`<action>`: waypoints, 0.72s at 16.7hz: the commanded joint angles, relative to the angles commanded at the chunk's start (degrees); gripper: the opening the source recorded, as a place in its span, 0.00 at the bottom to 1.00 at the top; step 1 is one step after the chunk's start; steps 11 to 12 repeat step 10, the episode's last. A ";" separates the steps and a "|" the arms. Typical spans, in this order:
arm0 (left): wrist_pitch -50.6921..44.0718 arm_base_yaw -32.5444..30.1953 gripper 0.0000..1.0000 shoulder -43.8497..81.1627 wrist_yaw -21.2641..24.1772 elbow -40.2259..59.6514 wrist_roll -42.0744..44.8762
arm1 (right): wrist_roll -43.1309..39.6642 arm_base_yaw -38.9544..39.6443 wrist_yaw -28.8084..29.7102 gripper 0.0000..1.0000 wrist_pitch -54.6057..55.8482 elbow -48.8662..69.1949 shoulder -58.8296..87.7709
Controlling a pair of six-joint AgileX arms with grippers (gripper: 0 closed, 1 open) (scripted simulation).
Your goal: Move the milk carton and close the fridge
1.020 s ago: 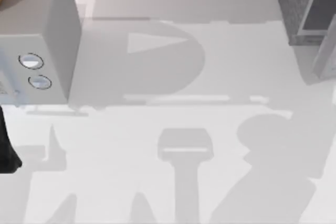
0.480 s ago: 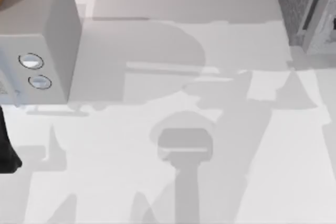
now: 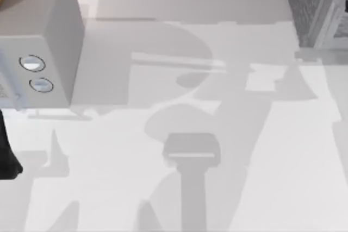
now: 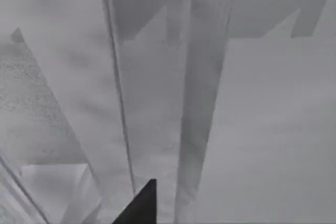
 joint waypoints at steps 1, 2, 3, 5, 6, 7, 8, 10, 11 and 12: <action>0.00 0.00 1.00 0.00 0.00 0.00 0.00 | -0.01 -0.02 0.07 1.00 -0.27 2.65 1.68; 0.00 0.00 1.00 0.00 0.00 0.00 0.00 | -0.03 -0.05 0.15 1.00 -0.69 5.43 3.66; 0.00 0.00 1.00 0.00 0.00 0.00 0.00 | -0.04 -0.08 0.22 1.00 -1.28 8.18 5.87; 0.00 0.00 1.00 0.00 0.00 0.00 0.00 | -0.03 -0.10 0.31 1.00 -2.78 13.17 10.48; 0.00 0.00 1.00 0.00 0.00 0.00 0.00 | 0.00 -0.11 0.33 1.00 -3.54 15.27 12.61; 0.00 0.00 1.00 0.00 0.00 0.00 0.00 | 0.05 -0.12 0.34 1.00 -4.23 17.00 14.46; 0.00 0.00 1.00 0.00 0.00 0.00 0.00 | 0.10 -0.12 0.33 1.00 -4.79 18.30 15.88; 0.00 0.00 1.00 0.00 0.00 0.00 0.00 | 0.16 -0.11 0.29 1.00 -5.35 19.43 17.21; 0.00 0.00 1.00 0.00 0.00 0.00 0.00 | 0.16 -0.11 0.29 1.00 -5.35 19.43 17.21; 0.00 0.00 1.00 0.00 0.00 0.00 0.00 | 0.16 -0.11 0.29 1.00 -5.35 19.43 17.21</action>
